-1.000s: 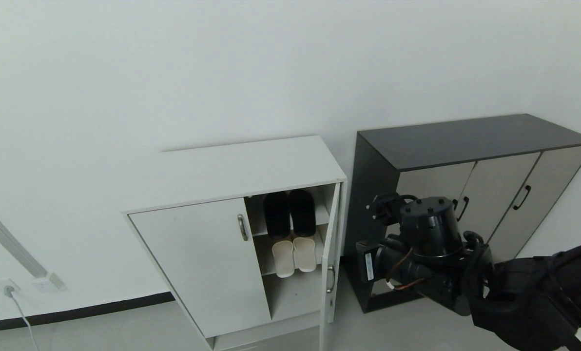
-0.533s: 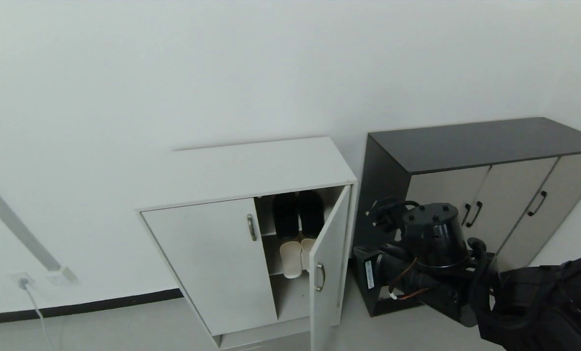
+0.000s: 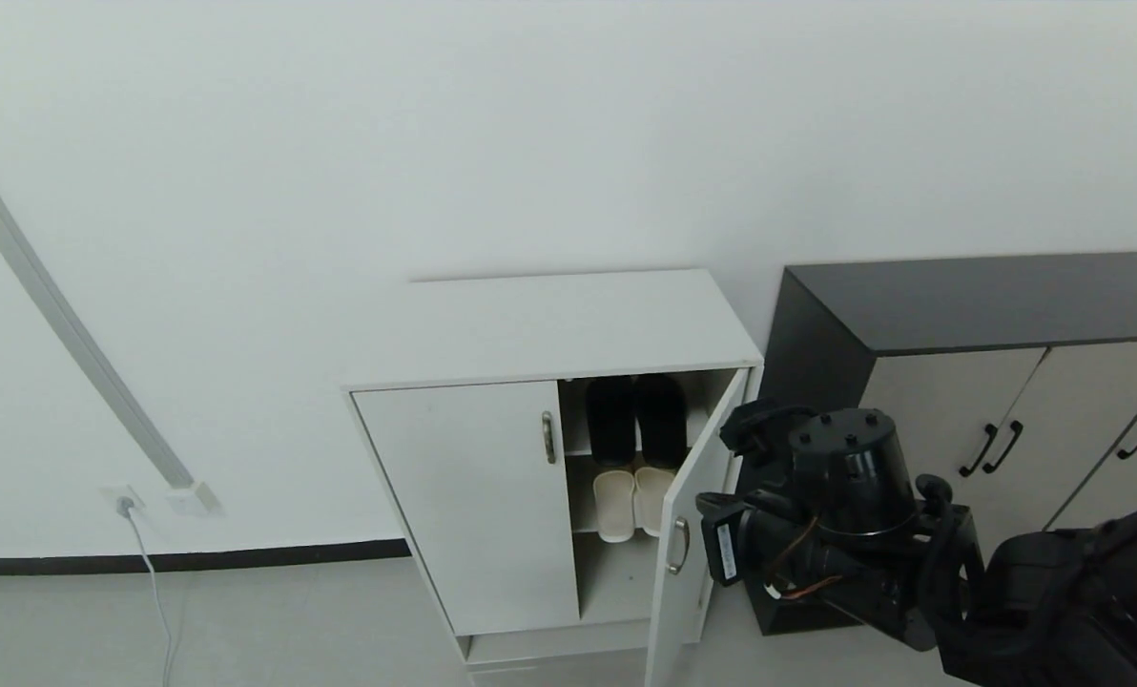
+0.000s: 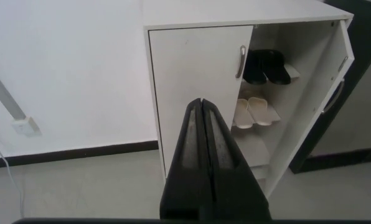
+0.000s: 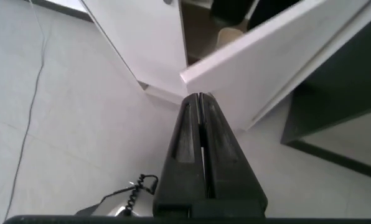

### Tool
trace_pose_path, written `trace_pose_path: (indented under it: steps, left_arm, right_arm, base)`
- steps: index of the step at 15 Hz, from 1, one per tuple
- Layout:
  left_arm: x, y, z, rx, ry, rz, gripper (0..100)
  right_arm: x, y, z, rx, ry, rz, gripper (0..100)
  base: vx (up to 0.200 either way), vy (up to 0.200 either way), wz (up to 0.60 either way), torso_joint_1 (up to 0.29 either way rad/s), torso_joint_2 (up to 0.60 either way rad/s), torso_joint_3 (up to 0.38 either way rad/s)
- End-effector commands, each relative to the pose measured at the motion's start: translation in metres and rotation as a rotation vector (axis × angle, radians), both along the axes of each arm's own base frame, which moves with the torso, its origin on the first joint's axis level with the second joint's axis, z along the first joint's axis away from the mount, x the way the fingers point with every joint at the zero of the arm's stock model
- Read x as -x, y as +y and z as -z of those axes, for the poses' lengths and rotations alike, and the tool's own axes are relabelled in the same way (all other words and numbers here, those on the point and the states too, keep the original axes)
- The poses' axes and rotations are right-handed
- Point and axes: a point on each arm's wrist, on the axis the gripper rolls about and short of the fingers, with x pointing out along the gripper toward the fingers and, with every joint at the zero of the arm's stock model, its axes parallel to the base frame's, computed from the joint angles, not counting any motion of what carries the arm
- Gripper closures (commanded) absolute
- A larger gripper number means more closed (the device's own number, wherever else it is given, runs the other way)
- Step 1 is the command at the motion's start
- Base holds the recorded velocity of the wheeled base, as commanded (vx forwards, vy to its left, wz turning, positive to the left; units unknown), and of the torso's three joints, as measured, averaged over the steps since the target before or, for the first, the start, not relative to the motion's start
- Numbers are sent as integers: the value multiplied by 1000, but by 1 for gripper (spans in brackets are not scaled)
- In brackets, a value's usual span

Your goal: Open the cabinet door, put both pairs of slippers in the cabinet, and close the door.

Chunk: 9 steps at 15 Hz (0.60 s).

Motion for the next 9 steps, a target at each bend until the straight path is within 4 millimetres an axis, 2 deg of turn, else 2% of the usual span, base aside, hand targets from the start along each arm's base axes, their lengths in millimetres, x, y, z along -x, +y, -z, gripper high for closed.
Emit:
trace_pose_path:
  steps: [1, 4, 9]
  left_arm:
    - [0, 0, 0, 0, -1, -2, 100]
    - [0, 0, 0, -2, 0, -2, 100]
    - [0, 0, 0, -2, 0, -2, 100]
  right_arm:
    - [-1, -8, 6, 32, 5, 10, 100]
    - [-2, -20, 19, 96, 21, 6, 100]
    - [-6, -17, 35, 117, 43, 1, 100]
  base:
    - [0, 0, 0, 0, 0, 0]
    - [0, 0, 0, 0, 0, 0]
    - [200, 0, 0, 1, 1, 5]
